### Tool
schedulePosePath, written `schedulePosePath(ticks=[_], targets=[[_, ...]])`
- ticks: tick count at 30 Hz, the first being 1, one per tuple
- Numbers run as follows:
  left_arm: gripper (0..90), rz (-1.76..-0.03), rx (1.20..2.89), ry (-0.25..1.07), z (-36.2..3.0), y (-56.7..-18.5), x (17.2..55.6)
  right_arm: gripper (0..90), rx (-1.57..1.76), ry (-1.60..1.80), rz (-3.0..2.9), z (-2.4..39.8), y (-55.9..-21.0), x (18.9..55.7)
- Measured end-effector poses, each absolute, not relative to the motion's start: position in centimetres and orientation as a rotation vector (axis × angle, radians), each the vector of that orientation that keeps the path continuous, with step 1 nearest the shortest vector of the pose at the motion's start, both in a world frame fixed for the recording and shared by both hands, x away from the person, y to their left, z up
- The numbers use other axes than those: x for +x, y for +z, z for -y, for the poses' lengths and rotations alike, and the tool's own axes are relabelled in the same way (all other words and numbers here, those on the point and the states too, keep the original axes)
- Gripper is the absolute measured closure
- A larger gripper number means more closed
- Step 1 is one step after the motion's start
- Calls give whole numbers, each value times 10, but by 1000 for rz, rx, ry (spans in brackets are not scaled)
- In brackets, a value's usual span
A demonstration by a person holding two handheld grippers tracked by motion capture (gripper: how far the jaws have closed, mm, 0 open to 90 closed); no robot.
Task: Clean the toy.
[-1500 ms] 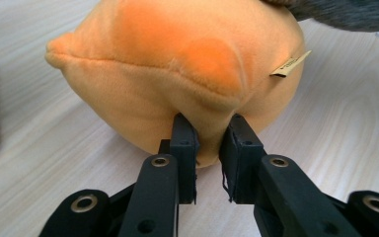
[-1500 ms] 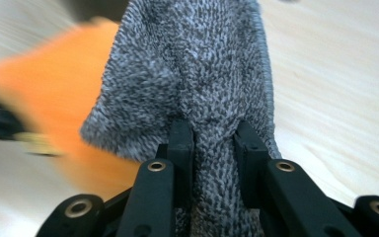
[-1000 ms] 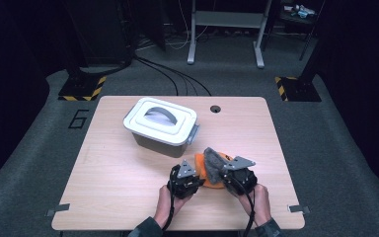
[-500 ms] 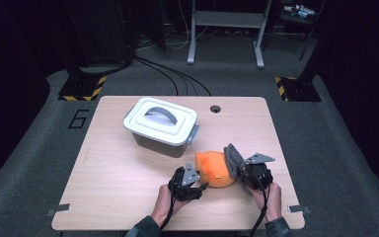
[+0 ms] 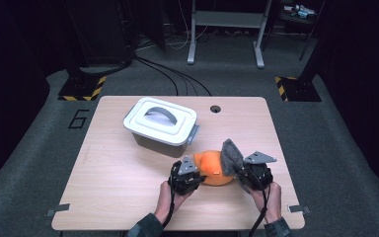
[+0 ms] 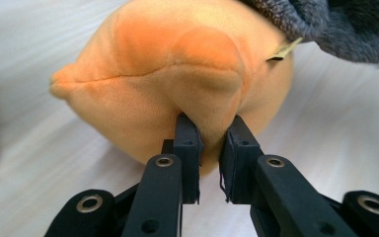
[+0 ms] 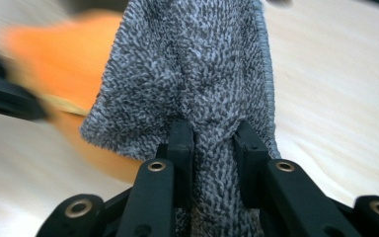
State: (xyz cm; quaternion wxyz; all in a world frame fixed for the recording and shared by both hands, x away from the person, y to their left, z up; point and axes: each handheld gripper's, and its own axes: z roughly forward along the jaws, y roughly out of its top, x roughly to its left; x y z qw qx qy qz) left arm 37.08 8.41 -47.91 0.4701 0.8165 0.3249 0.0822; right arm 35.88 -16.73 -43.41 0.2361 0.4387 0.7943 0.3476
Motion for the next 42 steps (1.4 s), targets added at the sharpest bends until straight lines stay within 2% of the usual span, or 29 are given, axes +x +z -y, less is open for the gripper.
schedulePosePath(ticks=[5,8,12,19,20,21,22,23,25,26,27,29,31,34,37,42], targets=[[796,-794,1989,124,-87,-466,367,737,1039,963,-2237,129,-410,338],[794,-835,1979,85,-92,-469,368,739,1002,893,-2272,115,-415,341],[788,-853,1957,54,-97,-478,371,739,1049,895,-2283,119,-426,354],[768,-807,1989,91,-97,-479,375,738,1182,861,-2229,146,-436,372],[739,-807,1989,91,-97,-479,375,738,1182,861,-2229,146,-436,372],[669,-765,2038,190,-92,-476,372,738,1193,877,-2245,149,-443,375],[534,-765,2038,190,-92,-476,372,738,1193,877,-2245,149,-443,375],[534,-740,2053,224,-90,-475,371,738,1213,888,-2236,149,-445,376],[409,-700,2110,322,-86,-475,368,738,1216,904,-2232,152,-446,378],[385,-674,2125,332,-84,-476,367,738,1232,918,-2232,153,-446,379],[385,-653,2128,350,-82,-478,367,738,1239,923,-2224,153,-447,379],[454,-635,2130,379,-80,-480,368,738,1237,928,-2218,153,-447,380],[597,-650,2107,376,-78,-481,369,738,1233,922,-2211,151,-448,379],[723,-704,2074,320,-79,-479,371,738,1213,919,-2201,152,-445,379],[777,-764,2034,253,-83,-476,373,737,1171,932,-2180,154,-432,373],[796,-829,1984,135,-86,-469,373,737,1041,1001,-2185,134,-402,346]])
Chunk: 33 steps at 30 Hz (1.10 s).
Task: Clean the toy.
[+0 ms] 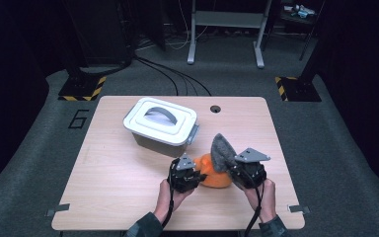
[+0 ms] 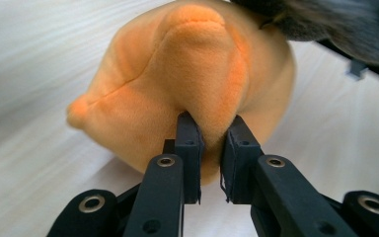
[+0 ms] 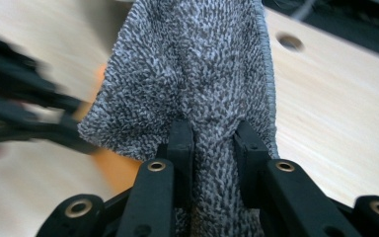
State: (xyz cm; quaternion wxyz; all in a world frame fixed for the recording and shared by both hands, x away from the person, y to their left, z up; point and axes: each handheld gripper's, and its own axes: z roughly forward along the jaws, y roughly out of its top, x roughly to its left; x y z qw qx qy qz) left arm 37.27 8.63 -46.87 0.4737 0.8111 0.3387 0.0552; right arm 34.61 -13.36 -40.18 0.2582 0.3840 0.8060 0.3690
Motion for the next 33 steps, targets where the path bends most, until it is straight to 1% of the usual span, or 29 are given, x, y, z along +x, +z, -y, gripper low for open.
schedulePosePath(ticks=[2,5,7,10,16,18,19,20,22,23,24,25,26,29,30,33], targets=[[796,-829,1993,148,-85,-468,371,737,978,972,-2233,119,-399,339],[795,-850,2002,146,-88,-473,374,739,979,823,-2268,105,-416,347],[795,-852,1987,137,-91,-478,377,740,1027,879,-2281,113,-426,357],[795,-848,1980,145,-90,-478,377,740,1106,894,-2254,127,-432,367],[792,-840,1983,153,-92,-480,378,738,1240,837,-2180,156,-445,376],[774,-826,1999,180,-92,-480,377,738,1279,874,-2184,163,-452,379],[736,-820,2010,189,-90,-480,376,738,1301,896,-2185,164,-455,379],[672,-806,2028,229,-88,-478,374,738,1287,892,-2196,163,-456,379],[499,-765,2072,364,-83,-473,369,739,1286,892,-2187,161,-455,379],[425,-754,2079,402,-79,-472,367,739,1273,888,-2184,160,-455,379],[372,-740,2100,434,-77,-472,367,739,1269,890,-2181,159,-455,379],[371,-727,2108,439,-75,-472,369,739,1273,892,-2179,158,-455,380],[413,-705,2110,423,-74,-473,370,739,1269,887,-2177,158,-454,380],[636,-718,2071,364,-75,-476,375,738,1277,890,-2163,158,-453,379],[695,-726,2063,360,-76,-475,376,739,1262,892,-2156,159,-453,378],[768,-779,2009,308,-79,-474,375,740,1246,891,-2148,158,-447,374]])
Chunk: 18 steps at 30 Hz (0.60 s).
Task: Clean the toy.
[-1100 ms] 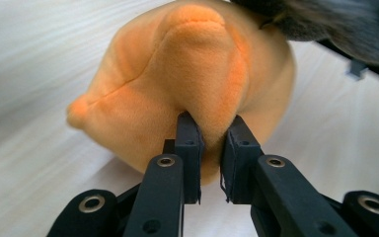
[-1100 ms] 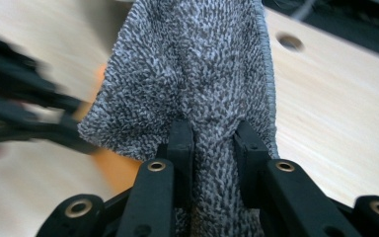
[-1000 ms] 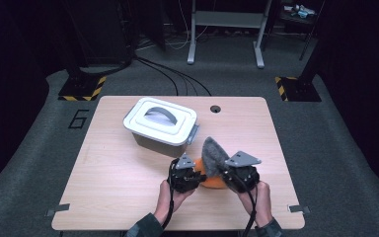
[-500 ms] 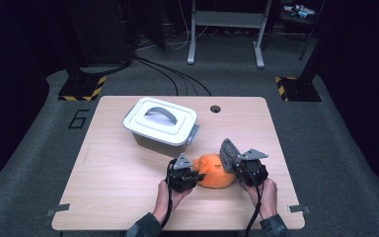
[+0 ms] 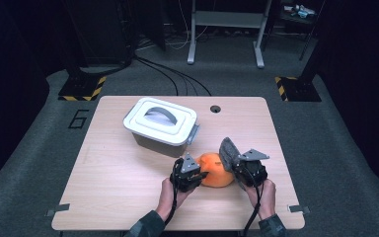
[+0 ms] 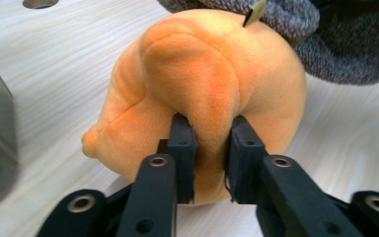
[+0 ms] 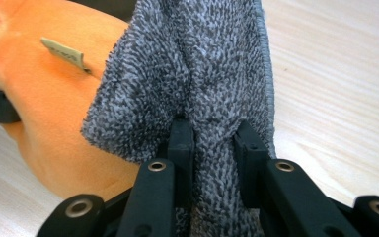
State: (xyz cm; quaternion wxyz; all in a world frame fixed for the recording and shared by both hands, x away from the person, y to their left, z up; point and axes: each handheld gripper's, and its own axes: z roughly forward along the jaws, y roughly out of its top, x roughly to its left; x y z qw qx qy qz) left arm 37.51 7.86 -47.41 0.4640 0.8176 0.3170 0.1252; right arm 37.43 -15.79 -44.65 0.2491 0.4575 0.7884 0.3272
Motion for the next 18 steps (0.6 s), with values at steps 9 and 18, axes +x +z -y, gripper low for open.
schedulePosePath(ticks=[9,18], targets=[[786,-892,1879,79,-87,-464,372,737,1100,937,-2165,142,-400,349],[784,-906,1887,66,-94,-479,376,741,1045,875,-2283,113,-425,361]])
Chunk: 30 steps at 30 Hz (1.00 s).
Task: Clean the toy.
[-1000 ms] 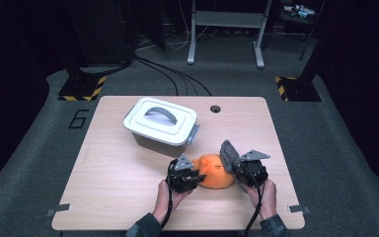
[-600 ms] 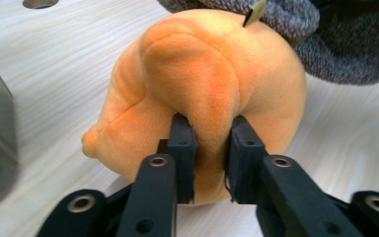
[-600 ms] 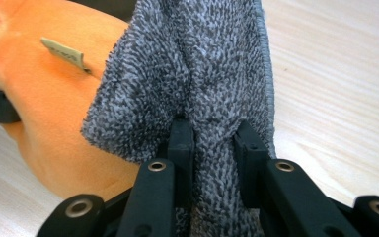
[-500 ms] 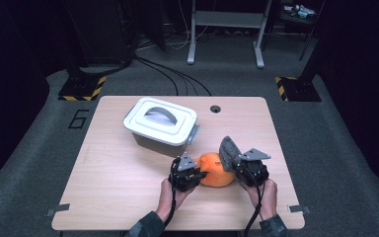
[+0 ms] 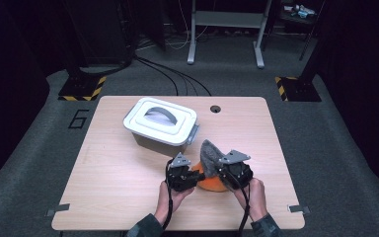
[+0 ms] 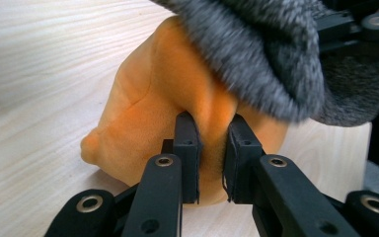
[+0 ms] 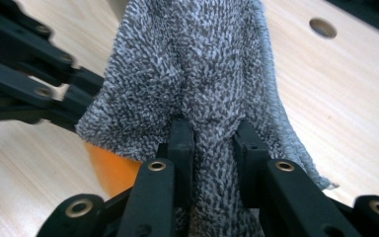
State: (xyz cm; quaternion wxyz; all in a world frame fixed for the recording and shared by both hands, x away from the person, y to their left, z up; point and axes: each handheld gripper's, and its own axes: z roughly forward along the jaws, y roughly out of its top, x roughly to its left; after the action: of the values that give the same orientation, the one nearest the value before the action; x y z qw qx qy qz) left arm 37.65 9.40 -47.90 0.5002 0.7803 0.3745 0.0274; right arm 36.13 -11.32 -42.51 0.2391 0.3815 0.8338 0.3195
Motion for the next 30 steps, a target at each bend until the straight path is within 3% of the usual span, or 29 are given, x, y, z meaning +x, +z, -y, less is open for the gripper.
schedulePosePath(ticks=[13,15,17,19,21,24,28,30], targets=[[756,-874,1896,86,-93,-481,379,742,1304,799,-2210,169,-462,375],[692,-857,1913,113,-94,-479,379,741,1343,813,-2206,173,-469,378],[563,-753,1962,206,-94,-476,375,741,1359,832,-2193,174,-471,380],[376,-691,2015,274,-95,-477,371,741,1350,821,-2189,173,-469,380],[353,-685,2043,321,-95,-483,369,740,1343,808,-2193,172,-468,380],[407,-678,2049,309,-94,-489,371,740,1342,814,-2183,172,-468,382],[620,-705,2015,263,-94,-487,375,739,1324,814,-2160,170,-462,380],[683,-739,2011,264,-93,-485,375,739,1308,813,-2138,169,-452,377]])
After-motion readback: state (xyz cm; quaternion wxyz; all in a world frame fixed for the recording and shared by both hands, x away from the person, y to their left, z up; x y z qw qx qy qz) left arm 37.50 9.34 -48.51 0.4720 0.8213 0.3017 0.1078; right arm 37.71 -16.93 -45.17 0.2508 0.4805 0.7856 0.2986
